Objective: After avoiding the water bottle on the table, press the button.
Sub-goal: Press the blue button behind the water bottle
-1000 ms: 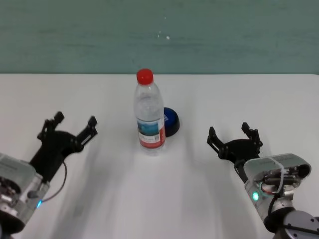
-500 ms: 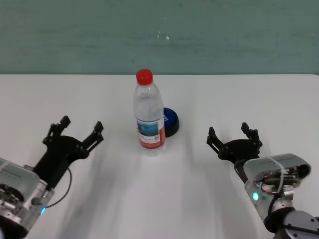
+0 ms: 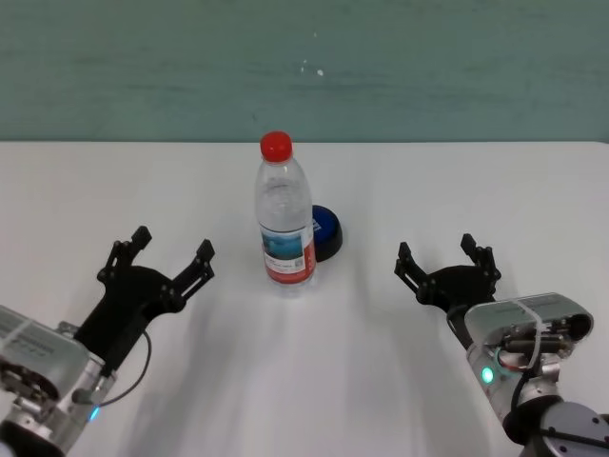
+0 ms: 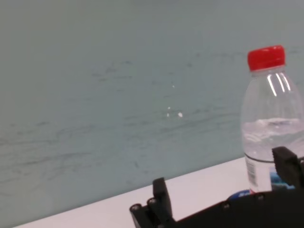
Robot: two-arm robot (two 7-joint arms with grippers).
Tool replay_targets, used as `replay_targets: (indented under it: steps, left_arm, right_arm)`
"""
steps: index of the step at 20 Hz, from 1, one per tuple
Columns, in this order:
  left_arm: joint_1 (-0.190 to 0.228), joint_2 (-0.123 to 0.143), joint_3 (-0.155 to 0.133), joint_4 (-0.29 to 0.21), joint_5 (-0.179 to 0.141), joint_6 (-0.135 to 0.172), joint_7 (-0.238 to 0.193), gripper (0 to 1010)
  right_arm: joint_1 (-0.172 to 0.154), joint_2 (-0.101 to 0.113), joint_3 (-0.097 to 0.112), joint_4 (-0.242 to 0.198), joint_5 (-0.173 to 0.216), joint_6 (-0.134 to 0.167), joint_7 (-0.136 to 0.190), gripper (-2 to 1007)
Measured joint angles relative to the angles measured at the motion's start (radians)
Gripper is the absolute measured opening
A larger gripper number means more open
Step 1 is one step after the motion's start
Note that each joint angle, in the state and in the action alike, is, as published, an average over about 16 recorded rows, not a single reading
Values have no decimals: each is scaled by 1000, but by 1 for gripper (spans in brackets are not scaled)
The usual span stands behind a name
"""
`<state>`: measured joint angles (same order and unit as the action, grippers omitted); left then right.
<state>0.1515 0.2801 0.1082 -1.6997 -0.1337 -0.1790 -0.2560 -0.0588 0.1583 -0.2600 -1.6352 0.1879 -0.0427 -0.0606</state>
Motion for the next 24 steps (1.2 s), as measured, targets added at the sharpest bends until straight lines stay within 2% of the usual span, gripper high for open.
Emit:
replay_targets:
  steps: [10, 24]
  left_arm:
    - [12, 4, 16, -10, 12, -6, -3, 1010]
    - [13, 6, 20, -9, 17, -5, -2, 1010]
  right_arm:
    - [0, 0, 0, 0, 0, 0, 0, 1004]
    - [0, 0, 0, 0, 0, 0, 0, 1004]
